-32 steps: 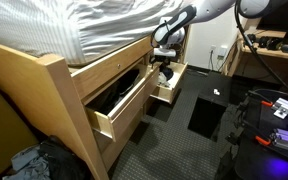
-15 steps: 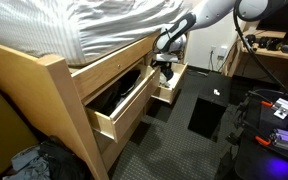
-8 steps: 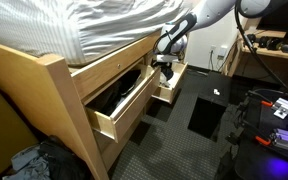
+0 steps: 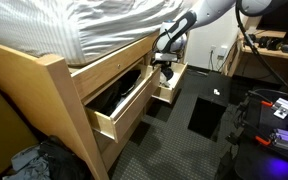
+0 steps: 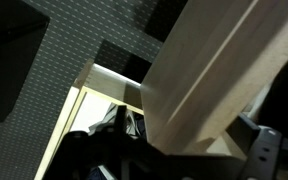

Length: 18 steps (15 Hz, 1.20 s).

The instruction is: Close the upper drawer of the cabinet to the right and open the upper drawer of the cabinet to the left

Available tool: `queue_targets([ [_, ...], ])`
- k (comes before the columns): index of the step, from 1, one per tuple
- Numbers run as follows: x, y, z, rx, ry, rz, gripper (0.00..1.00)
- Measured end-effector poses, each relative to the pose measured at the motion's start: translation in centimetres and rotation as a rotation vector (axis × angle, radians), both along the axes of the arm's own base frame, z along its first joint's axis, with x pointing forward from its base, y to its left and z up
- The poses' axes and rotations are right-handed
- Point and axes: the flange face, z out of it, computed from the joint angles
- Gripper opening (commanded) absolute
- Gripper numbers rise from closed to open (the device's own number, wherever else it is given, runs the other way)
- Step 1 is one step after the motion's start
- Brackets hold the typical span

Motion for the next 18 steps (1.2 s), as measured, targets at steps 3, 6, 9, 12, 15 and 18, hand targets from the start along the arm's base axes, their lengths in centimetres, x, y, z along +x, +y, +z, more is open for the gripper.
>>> queue_targets([
  [3, 0.5, 0.1, 2.6, 0.014, -0.004, 0.005, 1.0],
  [6, 0.1, 0.1, 1.2, 0.013, 0.012, 0.004, 1.0],
  [9, 0.0, 0.1, 0.7, 0.012, 0.015, 0.005, 1.0],
  [12, -0.4, 0.1, -0.4, 0.007, 0.033, 0.008, 1.0],
  [15, -0.9, -0.6, -1.1, -0.023, 0.058, 0.018, 1.0],
  [18, -1.9, -2.3, -0.8, -0.082, 0.103, -0.008, 1.0],
])
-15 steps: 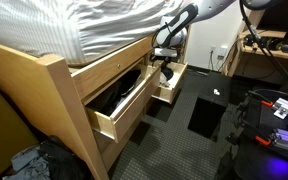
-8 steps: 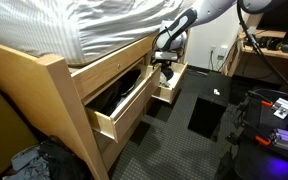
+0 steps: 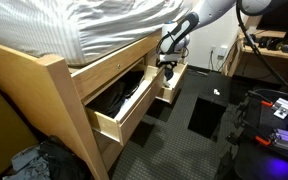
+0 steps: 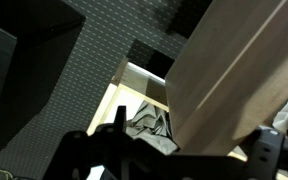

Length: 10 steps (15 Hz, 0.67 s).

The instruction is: Close the upper drawer of the cabinet to the right and open the upper drawer of the cabinet to the left

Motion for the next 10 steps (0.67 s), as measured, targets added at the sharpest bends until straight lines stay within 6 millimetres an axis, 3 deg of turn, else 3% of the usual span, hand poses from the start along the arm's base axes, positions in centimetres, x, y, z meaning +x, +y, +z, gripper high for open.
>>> queue_targets([
  [5, -2.3, -2.5, 0.6, -0.082, 0.055, -0.056, 1.0],
  [10, -2.9, -1.6, 1.0, -0.107, 0.109, -0.079, 1.0],
])
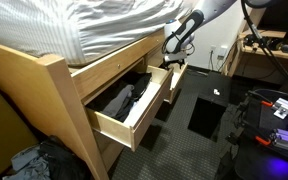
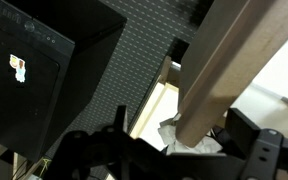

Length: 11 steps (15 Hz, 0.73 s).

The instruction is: Close the upper drawer of the cabinet to the right and open the upper drawer of the cabinet to the left

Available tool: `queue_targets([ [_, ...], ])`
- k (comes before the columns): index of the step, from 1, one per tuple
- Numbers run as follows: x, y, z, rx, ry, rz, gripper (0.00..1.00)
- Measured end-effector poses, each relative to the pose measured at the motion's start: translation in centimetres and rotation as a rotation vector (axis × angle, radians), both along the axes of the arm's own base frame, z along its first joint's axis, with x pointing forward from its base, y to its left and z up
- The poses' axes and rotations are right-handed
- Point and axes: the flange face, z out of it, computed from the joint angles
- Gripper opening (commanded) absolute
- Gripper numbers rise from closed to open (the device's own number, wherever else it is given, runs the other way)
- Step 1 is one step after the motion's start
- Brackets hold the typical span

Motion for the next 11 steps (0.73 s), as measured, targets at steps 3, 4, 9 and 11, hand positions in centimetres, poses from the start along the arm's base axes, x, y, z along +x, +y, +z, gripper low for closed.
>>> queue_targets([
  [3, 0.1, 1.2, 0.3, -0.001, 0.029, 0.003, 1.0],
  [4, 0.1, 1.7, 0.4, -0.001, 0.036, 0.006, 1.0],
  [9, 0.3, 2.4, 0.4, -0.002, 0.037, 0.008, 1.0],
  [11, 0.3, 2.3, 0.4, -0.002, 0.037, 0.006, 1.0],
])
